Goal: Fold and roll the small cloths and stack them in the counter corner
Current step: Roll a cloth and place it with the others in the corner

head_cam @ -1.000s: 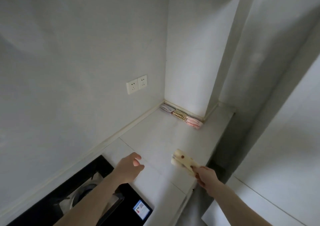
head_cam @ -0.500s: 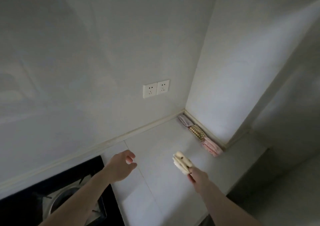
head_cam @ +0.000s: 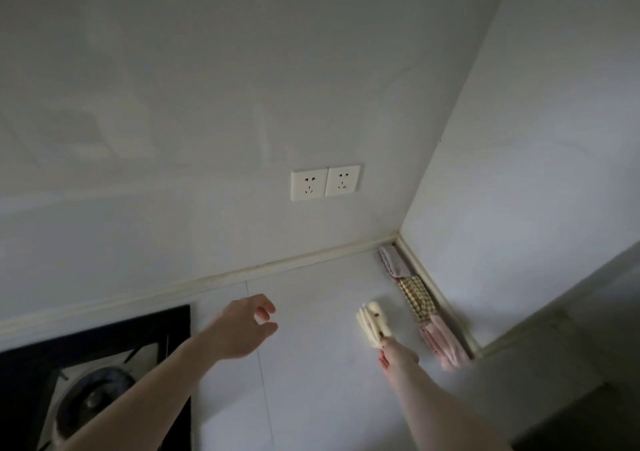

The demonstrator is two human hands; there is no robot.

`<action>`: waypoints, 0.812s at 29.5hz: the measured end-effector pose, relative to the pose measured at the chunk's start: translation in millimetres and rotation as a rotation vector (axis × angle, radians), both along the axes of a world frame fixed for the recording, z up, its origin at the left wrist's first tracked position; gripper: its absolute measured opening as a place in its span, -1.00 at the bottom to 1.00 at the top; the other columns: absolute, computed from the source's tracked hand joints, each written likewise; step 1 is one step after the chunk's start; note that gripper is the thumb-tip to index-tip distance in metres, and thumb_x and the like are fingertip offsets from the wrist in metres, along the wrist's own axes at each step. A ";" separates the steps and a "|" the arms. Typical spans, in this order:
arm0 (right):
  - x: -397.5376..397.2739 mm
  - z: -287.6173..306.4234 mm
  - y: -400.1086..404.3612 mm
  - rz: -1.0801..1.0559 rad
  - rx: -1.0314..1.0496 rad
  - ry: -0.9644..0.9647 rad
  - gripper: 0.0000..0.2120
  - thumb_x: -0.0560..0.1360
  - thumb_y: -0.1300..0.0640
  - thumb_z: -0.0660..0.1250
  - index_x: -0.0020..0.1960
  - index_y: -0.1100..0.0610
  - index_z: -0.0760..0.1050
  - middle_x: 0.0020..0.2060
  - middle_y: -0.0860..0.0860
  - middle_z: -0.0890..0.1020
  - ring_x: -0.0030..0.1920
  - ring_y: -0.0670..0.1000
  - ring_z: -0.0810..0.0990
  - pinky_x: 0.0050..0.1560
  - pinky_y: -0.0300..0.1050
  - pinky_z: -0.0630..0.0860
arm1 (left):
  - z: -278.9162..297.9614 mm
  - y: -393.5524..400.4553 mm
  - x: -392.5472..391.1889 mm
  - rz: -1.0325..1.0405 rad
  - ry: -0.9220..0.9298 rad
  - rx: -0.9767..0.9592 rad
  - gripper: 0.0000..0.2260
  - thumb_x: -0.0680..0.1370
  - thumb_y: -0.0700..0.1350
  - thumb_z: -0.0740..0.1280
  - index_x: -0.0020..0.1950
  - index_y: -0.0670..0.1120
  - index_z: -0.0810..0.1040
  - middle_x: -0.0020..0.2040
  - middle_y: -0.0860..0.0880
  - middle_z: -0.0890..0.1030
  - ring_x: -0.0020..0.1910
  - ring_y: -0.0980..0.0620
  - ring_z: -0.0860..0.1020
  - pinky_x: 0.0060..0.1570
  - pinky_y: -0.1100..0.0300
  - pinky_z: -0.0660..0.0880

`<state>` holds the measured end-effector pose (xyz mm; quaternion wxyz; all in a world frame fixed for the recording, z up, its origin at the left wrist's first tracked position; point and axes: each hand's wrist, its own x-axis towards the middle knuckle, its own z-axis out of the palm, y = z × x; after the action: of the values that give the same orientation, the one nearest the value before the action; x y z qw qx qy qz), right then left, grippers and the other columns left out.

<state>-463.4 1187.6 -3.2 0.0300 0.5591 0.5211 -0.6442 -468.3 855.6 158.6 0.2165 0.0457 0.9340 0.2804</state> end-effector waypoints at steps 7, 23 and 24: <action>-52.0 -36.3 39.5 0.241 0.127 -0.061 -0.74 0.46 0.16 0.27 0.03 0.32 0.56 -0.30 0.15 0.59 -0.38 0.07 0.53 -0.42 -0.14 0.47 | -1.7 22.8 -15.4 0.036 -0.012 -0.029 -0.79 0.60 0.11 0.36 0.22 0.20 0.49 0.10 0.25 0.56 0.09 0.16 0.56 0.24 0.10 0.52; 121.7 -10.8 132.4 -0.066 0.406 -0.437 -0.54 0.61 -0.03 0.26 0.29 0.34 0.48 0.15 0.32 0.58 0.13 0.34 0.59 0.13 0.15 0.56 | -38.2 111.0 -21.7 -0.130 -0.109 -0.009 -0.83 0.56 0.10 0.40 0.14 0.19 0.53 0.03 0.23 0.61 0.06 0.12 0.58 0.22 0.09 0.50; 124.5 -14.1 140.1 -0.092 0.395 -0.439 -0.54 0.60 -0.04 0.27 0.30 0.31 0.48 0.14 0.30 0.58 0.12 0.33 0.59 0.15 0.19 0.57 | -38.4 116.5 -22.2 -0.140 -0.112 0.001 -0.83 0.56 0.10 0.40 0.13 0.19 0.53 0.03 0.23 0.61 0.06 0.11 0.58 0.22 0.09 0.50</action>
<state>-338.9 1327.7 -17.3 0.0034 0.7031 0.5916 -0.3946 -490.5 972.2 120.1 0.2873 0.0955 0.9148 0.2673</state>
